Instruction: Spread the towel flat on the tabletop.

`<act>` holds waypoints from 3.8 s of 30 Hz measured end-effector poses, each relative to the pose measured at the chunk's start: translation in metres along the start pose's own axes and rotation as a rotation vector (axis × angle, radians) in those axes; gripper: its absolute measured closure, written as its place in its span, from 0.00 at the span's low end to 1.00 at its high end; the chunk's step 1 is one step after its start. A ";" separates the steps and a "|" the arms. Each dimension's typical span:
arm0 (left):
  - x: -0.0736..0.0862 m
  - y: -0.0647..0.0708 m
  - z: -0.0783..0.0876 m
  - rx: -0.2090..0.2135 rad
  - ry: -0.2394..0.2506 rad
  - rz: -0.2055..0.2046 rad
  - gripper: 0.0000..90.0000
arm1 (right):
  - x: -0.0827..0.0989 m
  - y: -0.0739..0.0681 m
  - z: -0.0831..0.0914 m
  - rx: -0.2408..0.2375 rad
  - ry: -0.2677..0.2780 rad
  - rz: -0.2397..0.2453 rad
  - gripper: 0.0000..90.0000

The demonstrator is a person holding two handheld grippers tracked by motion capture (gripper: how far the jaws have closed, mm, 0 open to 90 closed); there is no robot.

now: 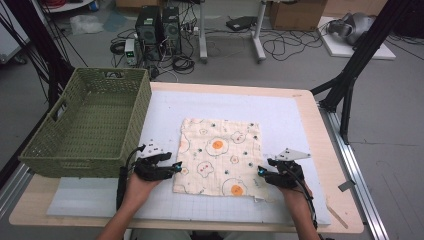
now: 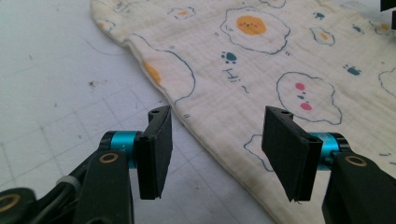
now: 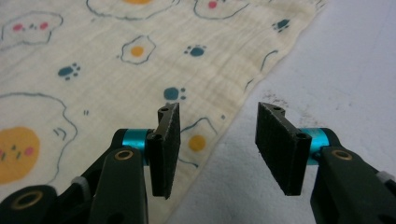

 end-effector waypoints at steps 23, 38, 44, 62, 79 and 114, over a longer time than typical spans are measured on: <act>0.008 0.015 0.005 0.034 -0.114 -0.083 0.96 | 0.003 -0.013 0.006 -0.011 -0.104 -0.038 0.97; 0.008 0.017 0.015 0.069 -0.105 -0.033 0.66 | 0.013 -0.023 0.029 -0.042 -0.109 -0.013 0.80; -0.014 -0.006 -0.002 0.009 -0.013 0.025 0.54 | 0.002 -0.012 0.024 0.002 -0.007 -0.007 0.59; -0.045 -0.048 -0.057 -0.100 -0.009 0.107 0.58 | -0.044 0.029 -0.034 0.078 0.014 0.000 0.62; -0.047 -0.049 -0.082 -0.202 -0.084 0.026 0.97 | -0.056 0.046 -0.081 0.087 -0.036 -0.077 0.87; -0.069 -0.026 -0.031 0.054 0.224 0.062 0.21 | -0.039 0.025 0.002 -0.016 0.147 0.071 0.13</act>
Point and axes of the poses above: each handheld gripper's, and its own axes: z roughly backward along the jaws, x roughly out of its underside, y roughly to its right, the point moved 1 cm from there along -z, roughly forward along the jaws, and after that the axes turned 4 degrees about y, right-handed, at the moved point
